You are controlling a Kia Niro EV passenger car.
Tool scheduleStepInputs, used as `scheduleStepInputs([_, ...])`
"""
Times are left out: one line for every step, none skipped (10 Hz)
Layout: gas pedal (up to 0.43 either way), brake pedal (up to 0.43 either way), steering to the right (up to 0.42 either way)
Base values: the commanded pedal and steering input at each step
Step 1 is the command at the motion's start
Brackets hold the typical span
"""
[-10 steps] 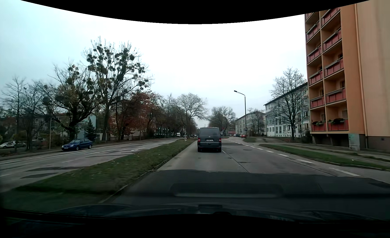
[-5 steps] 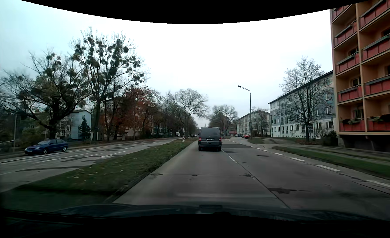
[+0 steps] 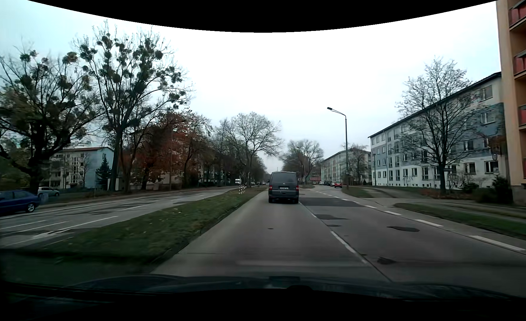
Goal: Follow the waypoints while adhering to traffic rules and regulations
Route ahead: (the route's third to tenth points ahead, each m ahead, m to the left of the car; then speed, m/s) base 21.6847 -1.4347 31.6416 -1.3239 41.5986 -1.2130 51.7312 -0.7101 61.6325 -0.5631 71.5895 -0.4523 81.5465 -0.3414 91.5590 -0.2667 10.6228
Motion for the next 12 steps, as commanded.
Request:
scheduleStepInputs([0.197,0.0,-0.001])
scheduleStepInputs([0.197,0.0,-0.001])
scheduleStepInputs([0.197,0.0,-0.002])
scheduleStepInputs([0.197,0.0,-0.003])
scheduleStepInputs([0.197,0.0,-0.003])
scheduleStepInputs([0.197,0.0,-0.003])
scheduleStepInputs([0.197,0.0,-0.003])
scheduleStepInputs([0.197,0.0,-0.003])
scheduleStepInputs([0.197,0.0,-0.003])
scheduleStepInputs([0.197,0.0,-0.003])
scheduleStepInputs([0.197,0.0,-0.003])
scheduleStepInputs([0.197,0.0,-0.003])
